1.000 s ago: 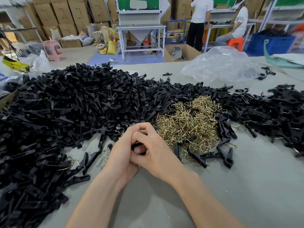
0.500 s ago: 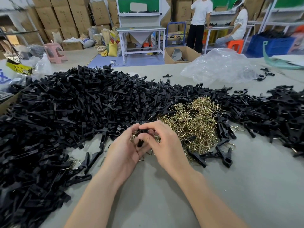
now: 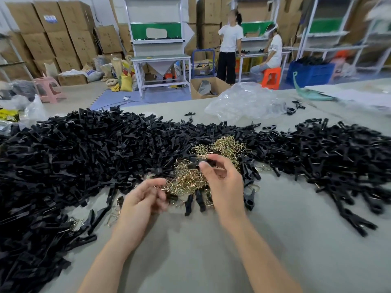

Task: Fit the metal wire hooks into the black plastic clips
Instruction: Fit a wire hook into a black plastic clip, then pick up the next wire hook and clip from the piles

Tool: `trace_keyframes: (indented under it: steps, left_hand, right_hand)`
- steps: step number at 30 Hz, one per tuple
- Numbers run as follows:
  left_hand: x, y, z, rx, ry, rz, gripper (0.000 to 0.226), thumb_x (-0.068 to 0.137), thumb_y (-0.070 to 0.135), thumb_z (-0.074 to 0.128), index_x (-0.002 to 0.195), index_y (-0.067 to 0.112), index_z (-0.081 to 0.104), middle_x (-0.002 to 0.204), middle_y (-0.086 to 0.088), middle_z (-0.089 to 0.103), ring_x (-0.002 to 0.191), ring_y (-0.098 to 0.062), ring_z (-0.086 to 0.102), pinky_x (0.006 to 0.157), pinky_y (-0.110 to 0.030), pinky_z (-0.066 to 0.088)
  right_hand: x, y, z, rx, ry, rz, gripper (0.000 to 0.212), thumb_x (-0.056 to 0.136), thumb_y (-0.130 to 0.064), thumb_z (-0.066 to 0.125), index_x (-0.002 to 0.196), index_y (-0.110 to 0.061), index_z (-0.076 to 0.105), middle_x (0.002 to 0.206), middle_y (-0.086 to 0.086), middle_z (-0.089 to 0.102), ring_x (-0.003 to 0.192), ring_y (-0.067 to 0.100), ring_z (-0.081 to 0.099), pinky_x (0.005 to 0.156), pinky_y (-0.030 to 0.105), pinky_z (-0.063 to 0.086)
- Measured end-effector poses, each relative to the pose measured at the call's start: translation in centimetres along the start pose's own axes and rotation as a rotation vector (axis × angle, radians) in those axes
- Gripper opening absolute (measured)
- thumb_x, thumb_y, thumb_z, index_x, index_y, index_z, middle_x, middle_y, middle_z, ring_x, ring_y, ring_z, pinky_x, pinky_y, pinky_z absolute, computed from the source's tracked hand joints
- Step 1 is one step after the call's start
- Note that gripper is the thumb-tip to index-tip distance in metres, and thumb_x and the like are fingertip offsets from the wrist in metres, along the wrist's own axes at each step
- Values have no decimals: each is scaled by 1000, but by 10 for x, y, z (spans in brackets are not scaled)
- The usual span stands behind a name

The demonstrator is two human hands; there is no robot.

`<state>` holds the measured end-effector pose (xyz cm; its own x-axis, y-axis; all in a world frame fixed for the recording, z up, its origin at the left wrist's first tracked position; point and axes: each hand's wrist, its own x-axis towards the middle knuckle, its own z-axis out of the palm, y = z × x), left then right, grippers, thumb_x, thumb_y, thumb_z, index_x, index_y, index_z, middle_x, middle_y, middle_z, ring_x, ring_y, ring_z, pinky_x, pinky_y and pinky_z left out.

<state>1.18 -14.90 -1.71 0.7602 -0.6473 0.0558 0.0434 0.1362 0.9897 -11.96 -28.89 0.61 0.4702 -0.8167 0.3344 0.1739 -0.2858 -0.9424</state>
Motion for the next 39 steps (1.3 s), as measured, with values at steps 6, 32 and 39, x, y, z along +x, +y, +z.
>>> trace_keyframes:
  steps: [6, 32, 39]
  left_hand:
    - [2, -5, -3, -23, 19, -17, 44, 102, -8, 28, 105, 12, 67, 58, 4, 39, 44, -10, 33, 45, -17, 34]
    - [16, -2, -35, 1268, 596, 80, 50, 95, 17, 54, 145, 10, 50, 148, -29, 42, 138, -44, 37, 114, -54, 27]
    - [24, 0, -53, 1350, 442, 92, 38, 96, 19, 53, 134, 17, 59, 133, -18, 52, 120, -40, 48, 99, -51, 37]
  right_hand:
    - [77, -34, -105, 353, 413, 159, 33, 94, -28, 72, 123, -17, 62, 96, 0, 70, 80, 8, 66, 72, 18, 55]
    - [-4, 17, 69, -640, -293, -397, 42, 101, -10, 50, 143, -16, 51, 114, -2, 65, 103, 16, 59, 96, 36, 49]
    - [0, 22, 65, -611, -266, -394, 39, 99, -7, 50, 137, -16, 57, 109, -3, 64, 101, 15, 58, 93, 37, 50]
